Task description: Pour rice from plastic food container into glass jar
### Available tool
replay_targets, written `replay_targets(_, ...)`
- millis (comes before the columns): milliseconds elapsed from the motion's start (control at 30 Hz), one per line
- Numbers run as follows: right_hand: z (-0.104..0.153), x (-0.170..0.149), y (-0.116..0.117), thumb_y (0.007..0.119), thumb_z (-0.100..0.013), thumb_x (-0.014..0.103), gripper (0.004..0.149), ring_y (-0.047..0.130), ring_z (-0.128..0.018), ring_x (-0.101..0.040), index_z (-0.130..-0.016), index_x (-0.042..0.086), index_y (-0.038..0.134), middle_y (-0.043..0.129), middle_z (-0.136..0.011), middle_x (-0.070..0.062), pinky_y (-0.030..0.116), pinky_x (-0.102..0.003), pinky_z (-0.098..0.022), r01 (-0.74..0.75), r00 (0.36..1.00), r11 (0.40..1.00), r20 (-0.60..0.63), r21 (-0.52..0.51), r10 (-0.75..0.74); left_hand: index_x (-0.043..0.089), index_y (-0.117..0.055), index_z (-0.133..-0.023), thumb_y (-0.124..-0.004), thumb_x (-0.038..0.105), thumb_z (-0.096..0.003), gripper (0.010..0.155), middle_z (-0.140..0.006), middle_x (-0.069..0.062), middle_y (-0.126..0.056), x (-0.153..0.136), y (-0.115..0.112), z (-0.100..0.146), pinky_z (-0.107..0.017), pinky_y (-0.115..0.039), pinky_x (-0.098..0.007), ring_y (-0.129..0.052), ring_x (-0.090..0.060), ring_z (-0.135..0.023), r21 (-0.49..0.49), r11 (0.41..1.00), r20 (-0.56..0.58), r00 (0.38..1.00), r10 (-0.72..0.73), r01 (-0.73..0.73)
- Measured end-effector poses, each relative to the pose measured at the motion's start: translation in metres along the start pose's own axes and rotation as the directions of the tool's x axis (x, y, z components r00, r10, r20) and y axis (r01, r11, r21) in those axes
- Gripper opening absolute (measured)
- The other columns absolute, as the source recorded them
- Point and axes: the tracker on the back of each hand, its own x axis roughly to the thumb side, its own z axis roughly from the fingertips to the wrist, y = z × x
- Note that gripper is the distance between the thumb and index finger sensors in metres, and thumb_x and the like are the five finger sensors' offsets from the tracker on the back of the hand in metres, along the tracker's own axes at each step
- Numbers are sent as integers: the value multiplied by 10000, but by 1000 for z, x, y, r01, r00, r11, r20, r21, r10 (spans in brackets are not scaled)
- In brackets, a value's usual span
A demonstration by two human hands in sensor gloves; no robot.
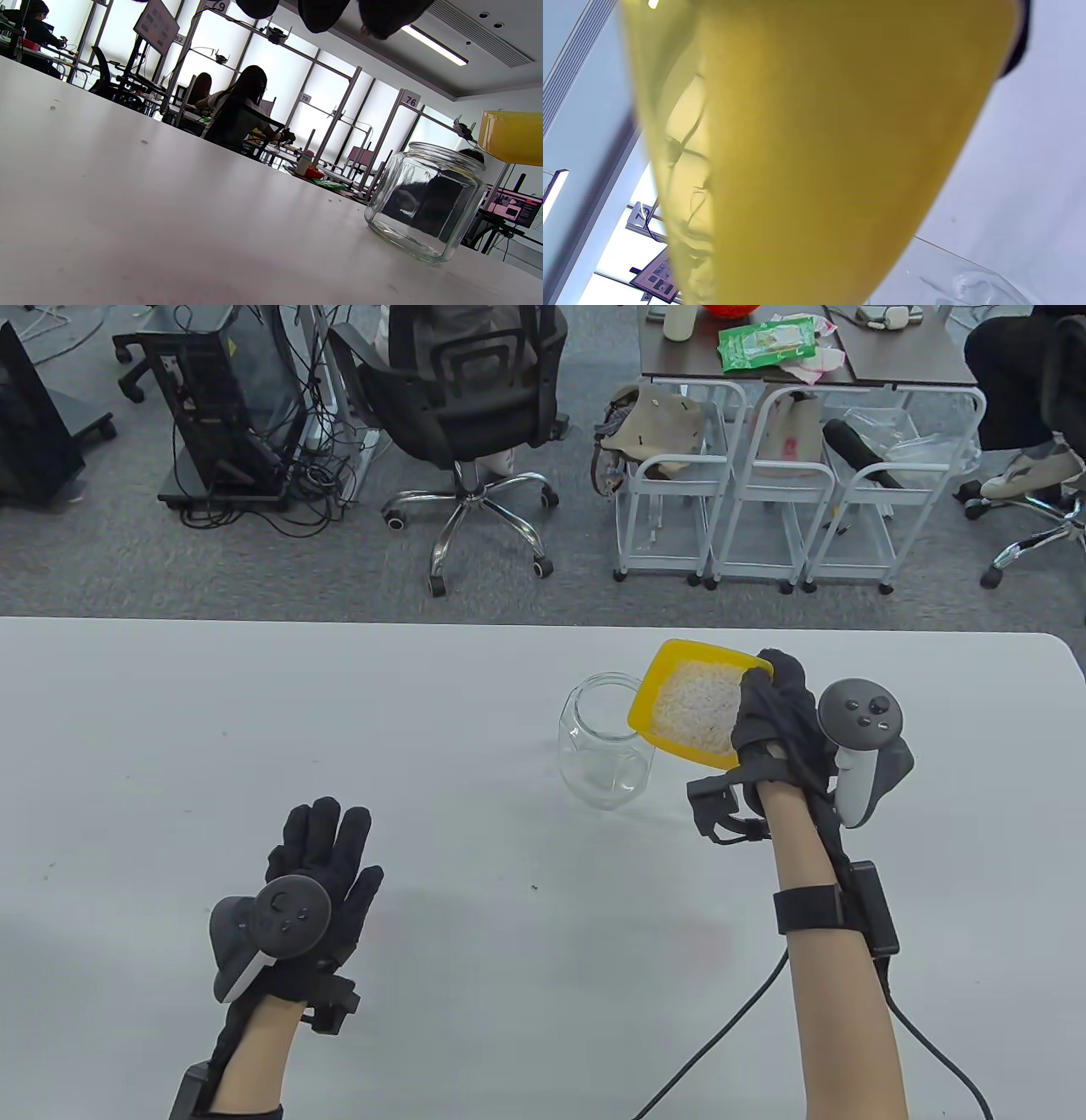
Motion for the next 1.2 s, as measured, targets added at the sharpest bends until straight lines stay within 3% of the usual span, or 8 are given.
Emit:
replay_targets(500,-20,37,14,573,-634,412,544,871,-606,-454,-1118,175,499,489,-982,-330,816,-510,-358,-137,990,982,11,-131,140,305,-428,-1166,-548,513,-554,657,-1272,-130,-324,0,11,5,-765,-409,-673,-299,-429,-1145,52,999,3,1000,8,-9)
replay_targets(800,-27,55,20,575,-634,415,545,872,-604,-454,-1117,173,502,491,-983,-329,813,-511,-358,-296,950,933,41,-205,311,307,-430,-1165,-548,514,-553,656,-1272,-132,-326,0,11,5,-764,-411,-673,-303,-430,-1144,49,999,3,1000,4,-4)
replay_targets(1200,-26,65,32,576,-636,416,545,870,-606,-455,-1117,173,498,489,-984,-325,810,-512,-362,-398,902,881,68,-257,427,307,-428,-1166,-549,514,-553,658,-1272,-131,-325,1,11,5,-764,-412,-674,-304,-432,-1144,50,999,6,1000,5,-5)
